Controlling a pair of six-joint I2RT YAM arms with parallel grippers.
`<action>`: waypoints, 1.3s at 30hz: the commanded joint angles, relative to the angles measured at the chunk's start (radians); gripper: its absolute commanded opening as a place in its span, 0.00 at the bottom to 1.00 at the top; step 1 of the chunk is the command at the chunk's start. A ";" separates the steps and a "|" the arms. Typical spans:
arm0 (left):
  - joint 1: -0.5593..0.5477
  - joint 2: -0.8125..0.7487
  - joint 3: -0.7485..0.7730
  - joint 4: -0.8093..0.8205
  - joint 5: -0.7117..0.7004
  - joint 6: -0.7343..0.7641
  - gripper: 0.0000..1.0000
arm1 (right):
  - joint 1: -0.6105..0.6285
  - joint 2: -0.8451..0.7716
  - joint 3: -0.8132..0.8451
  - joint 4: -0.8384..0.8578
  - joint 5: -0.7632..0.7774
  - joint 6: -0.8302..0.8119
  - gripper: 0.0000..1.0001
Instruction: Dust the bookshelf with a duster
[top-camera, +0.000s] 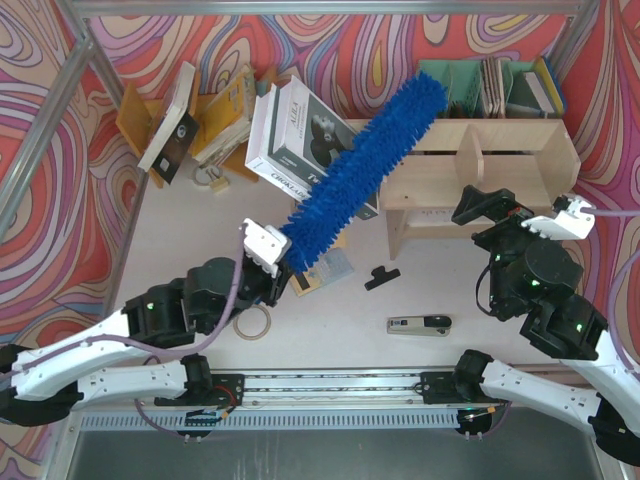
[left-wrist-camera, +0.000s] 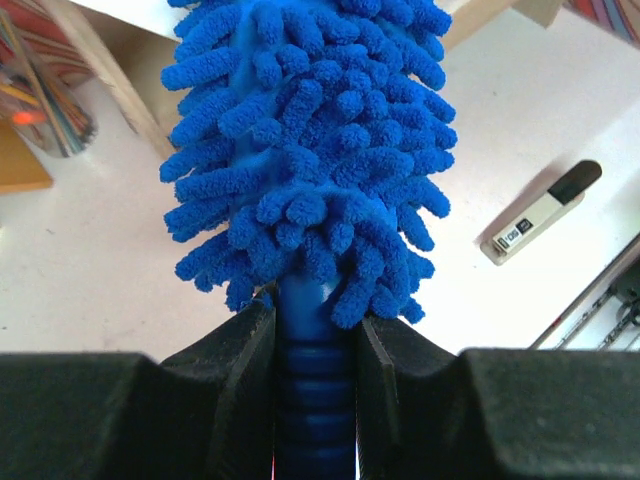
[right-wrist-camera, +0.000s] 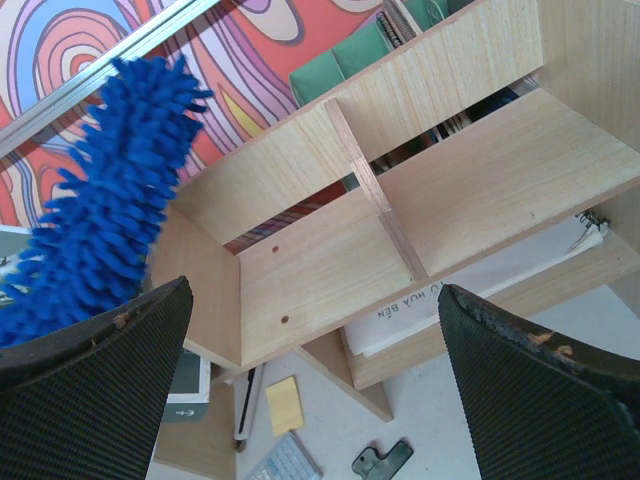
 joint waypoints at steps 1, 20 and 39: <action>0.003 0.019 -0.040 0.130 0.049 -0.048 0.00 | -0.002 -0.006 -0.008 -0.016 0.011 0.015 0.99; 0.003 0.115 0.153 0.097 0.093 -0.015 0.00 | -0.003 -0.024 -0.020 -0.035 0.012 0.041 0.99; 0.003 -0.047 0.090 0.014 -0.080 0.009 0.00 | -0.002 -0.034 -0.034 -0.048 0.011 0.051 0.99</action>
